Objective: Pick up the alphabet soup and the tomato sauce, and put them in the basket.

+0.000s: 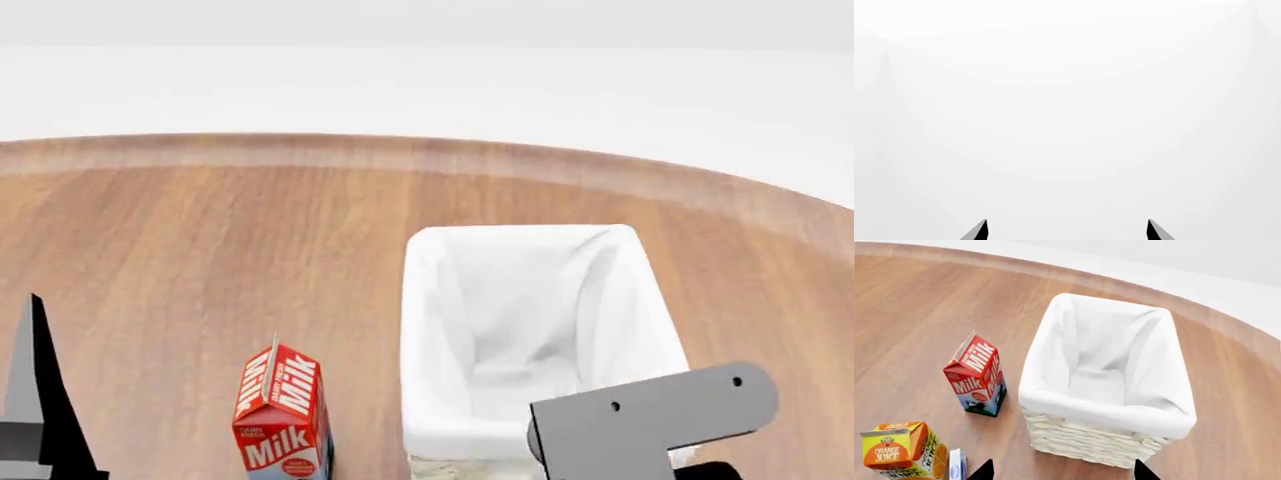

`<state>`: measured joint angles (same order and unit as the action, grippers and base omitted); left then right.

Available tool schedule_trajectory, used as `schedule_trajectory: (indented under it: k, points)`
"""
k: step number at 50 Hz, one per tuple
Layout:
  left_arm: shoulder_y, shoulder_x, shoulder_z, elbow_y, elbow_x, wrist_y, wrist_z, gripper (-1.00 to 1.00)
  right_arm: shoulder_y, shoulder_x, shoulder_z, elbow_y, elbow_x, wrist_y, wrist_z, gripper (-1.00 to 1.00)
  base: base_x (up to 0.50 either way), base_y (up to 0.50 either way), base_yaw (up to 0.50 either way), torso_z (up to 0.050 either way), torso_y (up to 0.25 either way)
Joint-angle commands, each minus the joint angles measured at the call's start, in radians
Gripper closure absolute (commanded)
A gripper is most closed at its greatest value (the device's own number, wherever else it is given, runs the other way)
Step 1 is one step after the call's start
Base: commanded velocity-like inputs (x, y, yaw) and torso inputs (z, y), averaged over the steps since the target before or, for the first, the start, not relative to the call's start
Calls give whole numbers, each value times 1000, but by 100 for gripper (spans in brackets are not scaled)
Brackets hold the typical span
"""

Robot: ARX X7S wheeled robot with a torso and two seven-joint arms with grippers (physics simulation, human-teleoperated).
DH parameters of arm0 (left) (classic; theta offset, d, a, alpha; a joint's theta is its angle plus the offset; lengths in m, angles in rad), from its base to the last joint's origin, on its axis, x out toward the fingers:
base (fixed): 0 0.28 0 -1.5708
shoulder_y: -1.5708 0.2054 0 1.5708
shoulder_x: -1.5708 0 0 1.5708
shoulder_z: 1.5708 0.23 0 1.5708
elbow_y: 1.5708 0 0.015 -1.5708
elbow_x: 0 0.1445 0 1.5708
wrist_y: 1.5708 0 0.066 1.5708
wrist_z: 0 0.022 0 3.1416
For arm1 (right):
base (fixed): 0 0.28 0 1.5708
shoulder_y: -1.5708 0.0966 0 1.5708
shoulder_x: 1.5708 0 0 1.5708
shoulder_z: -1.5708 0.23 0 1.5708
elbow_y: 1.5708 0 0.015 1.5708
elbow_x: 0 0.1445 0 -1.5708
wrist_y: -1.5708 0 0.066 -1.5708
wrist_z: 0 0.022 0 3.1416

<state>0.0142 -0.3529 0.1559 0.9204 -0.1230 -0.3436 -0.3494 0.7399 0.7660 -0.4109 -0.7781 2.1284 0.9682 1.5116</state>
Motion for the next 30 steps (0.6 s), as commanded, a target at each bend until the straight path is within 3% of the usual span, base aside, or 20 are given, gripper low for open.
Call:
schedule_trajectory:
  k: [1,17,30]
  points:
    - [0,-5,6,3,0,-5,-8,-100,-130,49,-60,-110,6,-68,25,-100,0,0,0,0,0]
    - [6,-13,17,1,7,1,-16,-100,-439,118,-94,-221,-155,-61,-46,-100,0,0,0,0,0]
    - [28,-21,-3,-30,-13,55,-13,-100,-748,127,-90,-171,-466,-26,-242,-100,0,0,0,0,0]
